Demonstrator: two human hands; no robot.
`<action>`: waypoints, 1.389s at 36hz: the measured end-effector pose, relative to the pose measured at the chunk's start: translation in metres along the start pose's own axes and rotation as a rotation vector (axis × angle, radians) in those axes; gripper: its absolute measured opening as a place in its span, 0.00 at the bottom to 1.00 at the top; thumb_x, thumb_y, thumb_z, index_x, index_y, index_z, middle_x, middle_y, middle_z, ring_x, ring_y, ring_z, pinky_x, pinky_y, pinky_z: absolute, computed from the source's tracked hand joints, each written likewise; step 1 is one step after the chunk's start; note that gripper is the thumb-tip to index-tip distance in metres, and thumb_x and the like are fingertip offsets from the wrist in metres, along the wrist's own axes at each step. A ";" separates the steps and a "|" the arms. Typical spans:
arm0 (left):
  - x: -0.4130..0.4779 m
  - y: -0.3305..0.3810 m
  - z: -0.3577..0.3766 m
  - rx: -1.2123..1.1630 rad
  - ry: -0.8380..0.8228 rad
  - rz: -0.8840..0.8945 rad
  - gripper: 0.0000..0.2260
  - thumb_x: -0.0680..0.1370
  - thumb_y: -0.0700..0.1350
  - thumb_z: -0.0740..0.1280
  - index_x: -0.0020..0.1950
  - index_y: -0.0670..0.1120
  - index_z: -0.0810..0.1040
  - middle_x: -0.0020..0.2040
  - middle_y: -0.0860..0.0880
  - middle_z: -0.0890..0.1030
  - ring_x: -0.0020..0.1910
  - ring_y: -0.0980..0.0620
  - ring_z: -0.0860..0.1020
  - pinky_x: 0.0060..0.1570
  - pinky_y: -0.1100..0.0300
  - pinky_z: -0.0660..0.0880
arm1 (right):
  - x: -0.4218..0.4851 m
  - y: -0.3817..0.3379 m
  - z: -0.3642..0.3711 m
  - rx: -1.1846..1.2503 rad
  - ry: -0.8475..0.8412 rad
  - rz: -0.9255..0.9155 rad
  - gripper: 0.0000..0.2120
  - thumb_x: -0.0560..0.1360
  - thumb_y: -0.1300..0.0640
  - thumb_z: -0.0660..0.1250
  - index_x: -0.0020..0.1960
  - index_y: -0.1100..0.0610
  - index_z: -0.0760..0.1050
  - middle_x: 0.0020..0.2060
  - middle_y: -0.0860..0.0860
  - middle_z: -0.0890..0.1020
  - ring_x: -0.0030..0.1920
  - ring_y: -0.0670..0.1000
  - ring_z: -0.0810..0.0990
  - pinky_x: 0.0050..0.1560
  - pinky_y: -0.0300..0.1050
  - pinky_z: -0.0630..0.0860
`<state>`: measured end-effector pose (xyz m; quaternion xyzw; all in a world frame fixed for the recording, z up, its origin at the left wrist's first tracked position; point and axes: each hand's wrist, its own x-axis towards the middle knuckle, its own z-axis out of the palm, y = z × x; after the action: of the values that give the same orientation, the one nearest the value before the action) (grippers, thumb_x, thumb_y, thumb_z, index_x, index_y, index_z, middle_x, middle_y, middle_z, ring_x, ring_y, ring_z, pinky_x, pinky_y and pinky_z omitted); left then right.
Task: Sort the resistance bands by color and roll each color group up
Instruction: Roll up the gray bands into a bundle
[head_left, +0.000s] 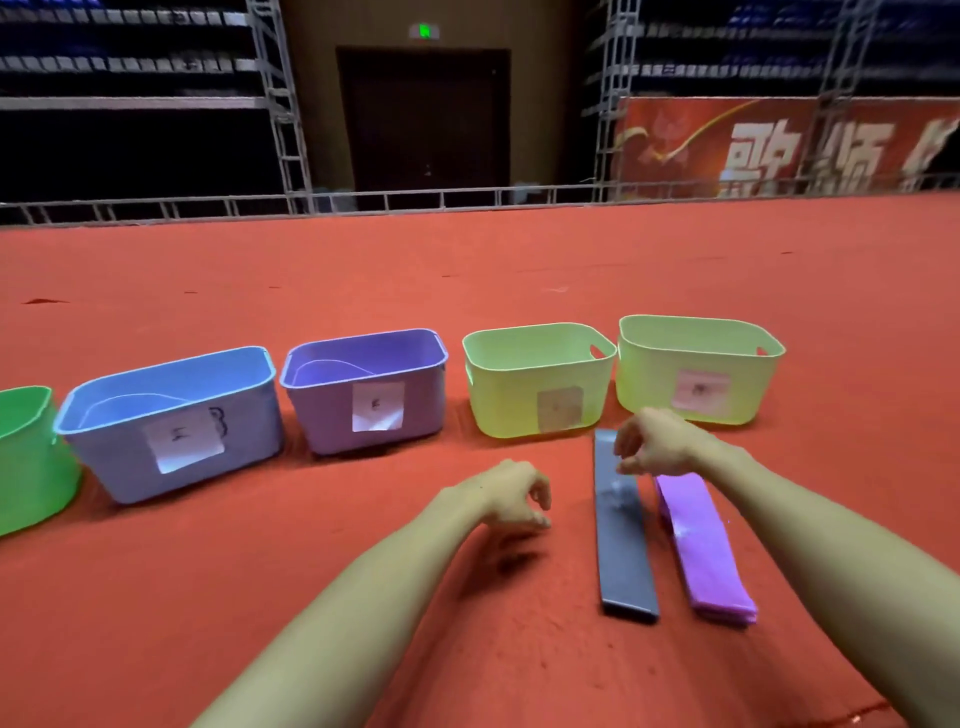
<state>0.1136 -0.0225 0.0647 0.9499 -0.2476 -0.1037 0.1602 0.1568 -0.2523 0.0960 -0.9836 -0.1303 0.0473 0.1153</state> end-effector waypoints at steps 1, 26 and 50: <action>0.008 0.007 0.003 -0.005 0.005 0.015 0.14 0.76 0.46 0.70 0.59 0.42 0.80 0.59 0.43 0.80 0.57 0.45 0.78 0.51 0.61 0.70 | 0.001 0.008 -0.002 0.021 0.004 0.023 0.09 0.70 0.56 0.74 0.49 0.58 0.82 0.42 0.52 0.85 0.29 0.39 0.78 0.34 0.35 0.72; 0.091 0.022 0.050 -0.267 0.047 0.095 0.16 0.71 0.46 0.76 0.57 0.42 0.83 0.45 0.51 0.76 0.43 0.58 0.73 0.42 0.74 0.65 | 0.100 0.071 0.033 0.121 0.046 0.210 0.23 0.69 0.55 0.75 0.62 0.58 0.77 0.57 0.56 0.82 0.53 0.55 0.82 0.56 0.44 0.76; 0.081 0.019 0.077 -0.458 0.111 0.019 0.15 0.70 0.47 0.76 0.55 0.45 0.81 0.47 0.48 0.76 0.40 0.56 0.73 0.47 0.65 0.73 | 0.096 0.053 0.009 0.216 0.106 0.280 0.10 0.65 0.60 0.78 0.42 0.57 0.78 0.36 0.53 0.78 0.40 0.53 0.76 0.41 0.41 0.70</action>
<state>0.1530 -0.0982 -0.0093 0.8906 -0.2172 -0.1035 0.3859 0.2608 -0.2750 0.0682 -0.9752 0.0201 0.0248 0.2191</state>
